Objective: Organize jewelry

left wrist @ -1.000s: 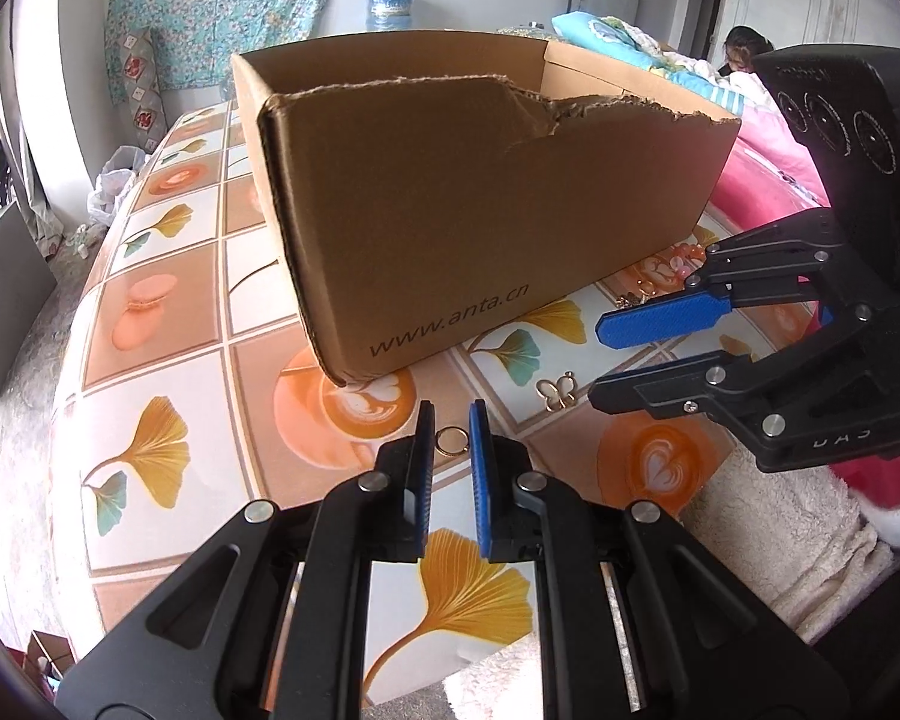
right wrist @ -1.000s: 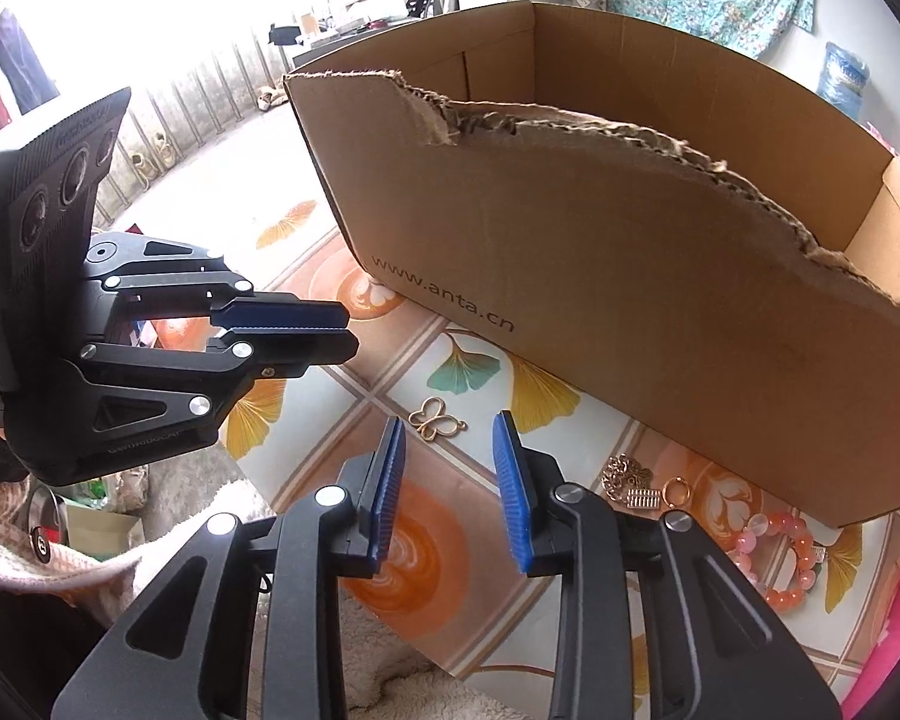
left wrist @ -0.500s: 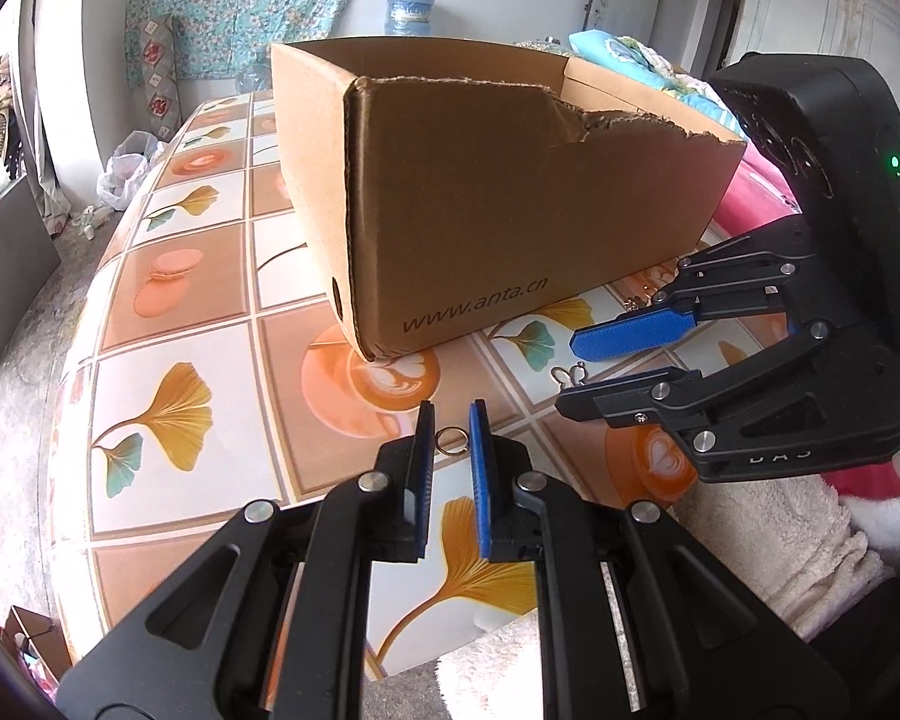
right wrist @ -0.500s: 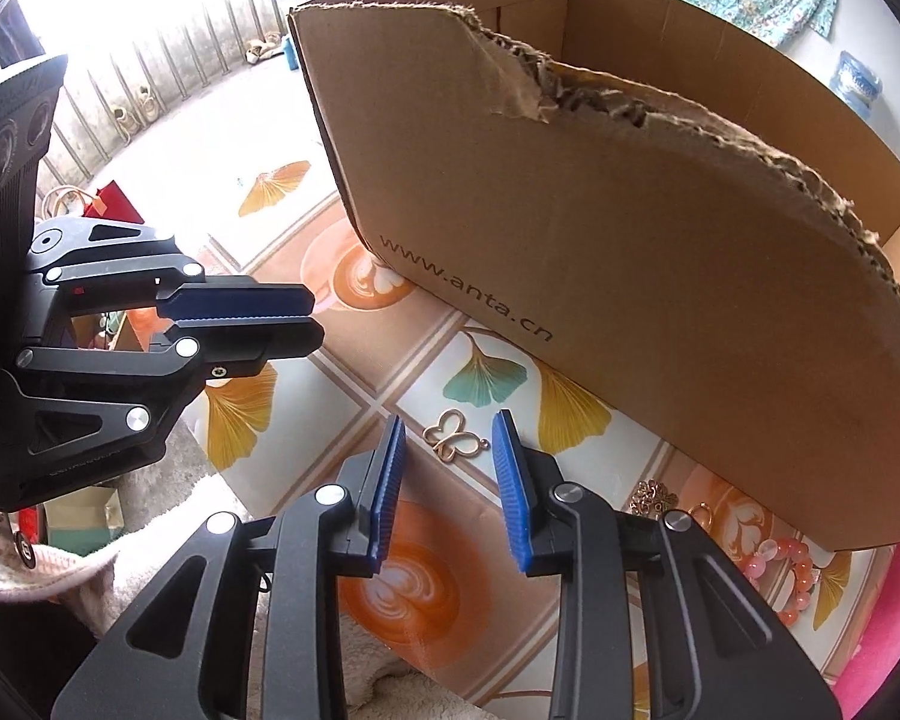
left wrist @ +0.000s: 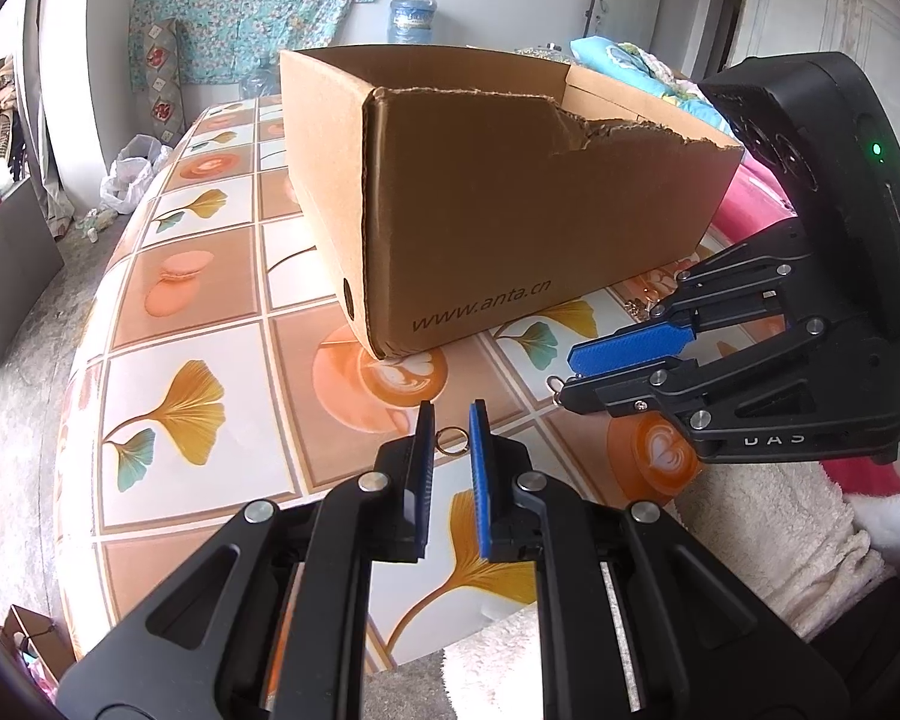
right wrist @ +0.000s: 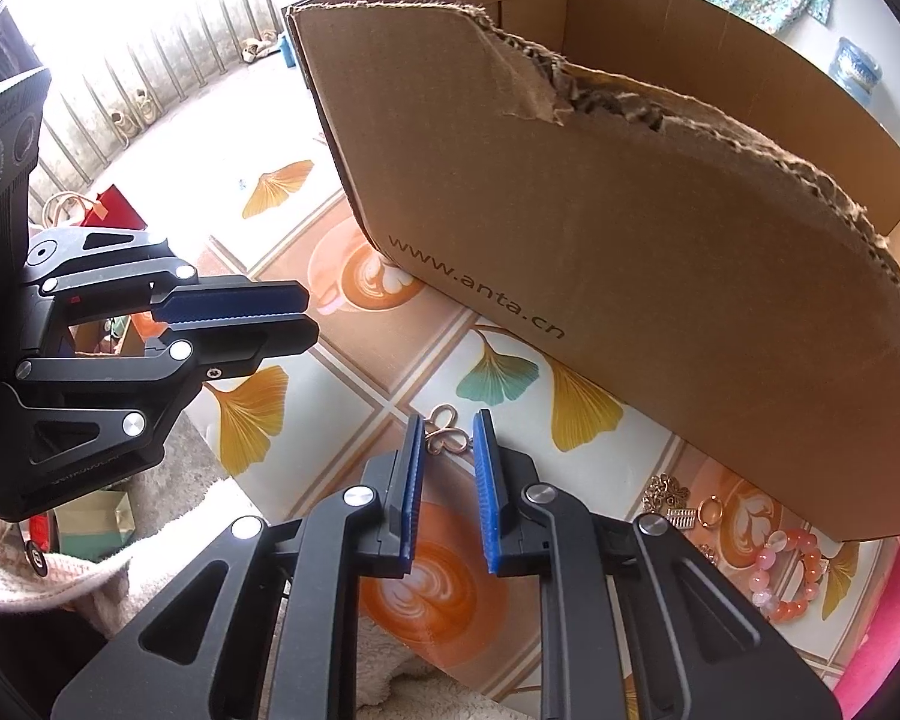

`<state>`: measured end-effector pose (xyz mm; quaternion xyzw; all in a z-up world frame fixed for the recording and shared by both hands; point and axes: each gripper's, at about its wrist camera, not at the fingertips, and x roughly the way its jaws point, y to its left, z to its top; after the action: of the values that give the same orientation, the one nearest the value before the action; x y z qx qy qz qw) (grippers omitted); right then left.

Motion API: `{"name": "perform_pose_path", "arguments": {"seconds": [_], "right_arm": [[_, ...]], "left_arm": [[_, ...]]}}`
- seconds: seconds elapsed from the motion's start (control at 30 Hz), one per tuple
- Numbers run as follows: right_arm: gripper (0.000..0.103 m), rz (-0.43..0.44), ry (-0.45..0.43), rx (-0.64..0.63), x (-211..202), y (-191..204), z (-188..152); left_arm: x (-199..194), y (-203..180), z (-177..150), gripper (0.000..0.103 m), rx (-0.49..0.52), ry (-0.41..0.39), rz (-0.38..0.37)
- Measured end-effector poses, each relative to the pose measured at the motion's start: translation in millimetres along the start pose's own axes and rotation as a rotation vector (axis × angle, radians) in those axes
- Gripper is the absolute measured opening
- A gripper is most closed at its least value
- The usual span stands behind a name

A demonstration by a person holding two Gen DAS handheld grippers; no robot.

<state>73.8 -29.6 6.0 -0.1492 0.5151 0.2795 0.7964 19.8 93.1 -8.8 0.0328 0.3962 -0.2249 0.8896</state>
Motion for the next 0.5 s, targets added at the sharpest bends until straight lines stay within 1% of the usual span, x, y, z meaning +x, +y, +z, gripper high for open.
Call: {"name": "perform_pose_path", "arguments": {"seconds": [0.07,0.2,0.27,0.37,0.43,0.5], "right_arm": [[0.016,0.008,0.0,0.006,-6,-13,-1],[0.016,0.018,-0.008,0.014,-8,-20,-4],[0.016,0.024,-0.025,0.012,-15,-22,-4],[0.016,0.04,-0.076,0.01,-34,-23,-6],[0.016,0.039,-0.122,0.006,-52,-23,-7],[0.016,0.042,-0.181,0.002,-76,-23,-8]], "left_arm": [[0,1,1,0.01,0.001,0.001,0.002],[-1,-1,3,0.01,0.005,0.002,0.007],[-3,-3,5,0.01,0.01,-0.001,0.01],[-14,-9,10,0.01,0.023,-0.02,0.013],[-28,-14,17,0.003,0.033,-0.053,0.001],[-45,-20,26,0.003,0.048,-0.092,-0.002]]}}
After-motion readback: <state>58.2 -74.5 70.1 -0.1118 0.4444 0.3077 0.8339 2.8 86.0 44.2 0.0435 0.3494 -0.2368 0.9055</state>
